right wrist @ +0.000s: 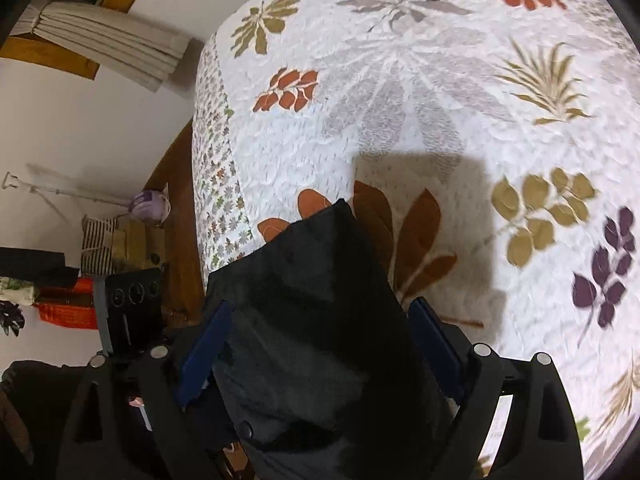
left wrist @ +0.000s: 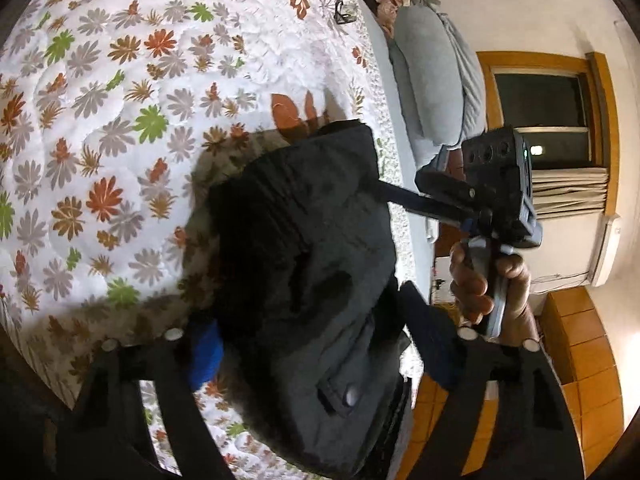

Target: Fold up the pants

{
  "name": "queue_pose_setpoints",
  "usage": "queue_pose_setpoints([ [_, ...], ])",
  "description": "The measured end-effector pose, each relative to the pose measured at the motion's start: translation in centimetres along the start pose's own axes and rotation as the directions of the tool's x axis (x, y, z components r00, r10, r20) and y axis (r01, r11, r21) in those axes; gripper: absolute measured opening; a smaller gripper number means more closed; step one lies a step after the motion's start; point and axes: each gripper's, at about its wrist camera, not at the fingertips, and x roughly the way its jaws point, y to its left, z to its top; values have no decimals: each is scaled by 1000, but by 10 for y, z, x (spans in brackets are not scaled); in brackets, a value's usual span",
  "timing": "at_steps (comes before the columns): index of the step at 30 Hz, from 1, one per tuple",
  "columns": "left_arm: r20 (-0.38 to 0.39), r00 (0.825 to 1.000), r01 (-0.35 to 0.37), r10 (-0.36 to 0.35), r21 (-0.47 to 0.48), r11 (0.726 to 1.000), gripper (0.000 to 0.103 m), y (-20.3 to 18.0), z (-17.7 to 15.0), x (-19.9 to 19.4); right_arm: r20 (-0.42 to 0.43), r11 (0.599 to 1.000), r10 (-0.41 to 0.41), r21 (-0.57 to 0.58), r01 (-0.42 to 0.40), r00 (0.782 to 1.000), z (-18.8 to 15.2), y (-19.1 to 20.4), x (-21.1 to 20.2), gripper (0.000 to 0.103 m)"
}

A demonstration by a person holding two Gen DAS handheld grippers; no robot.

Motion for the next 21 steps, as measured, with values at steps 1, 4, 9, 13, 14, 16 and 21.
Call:
queue_pose_setpoints([
  [1,-3,1000,-6,6,8,1000,71,0,0,1,-11,1000,6,-4,-6,1000,3,0,4,91],
  [4,-9,1000,-14,14,7,1000,71,1,2,4,-44,1000,26,-13,-26,999,12,-3,17,94],
  [9,-11,998,-59,59,2,998,53,-1,1,4,-121,998,42,-39,-47,992,18,-3,45,95],
  [13,-20,998,-64,64,-13,998,33,2,5,7,-116,998,34,-49,-40,993,21,-3,48,59],
  [14,-20,998,-65,65,-7,998,31,2,3,6,-116,998,23,-52,-29,993,21,-3,46,55],
  [16,-13,997,-76,76,20,997,24,-2,1,4,-113,998,-11,-64,4,994,20,-1,42,39],
  [21,2,995,-98,98,88,991,18,-18,-2,1,-89,995,-58,-92,50,994,15,13,26,24],
])
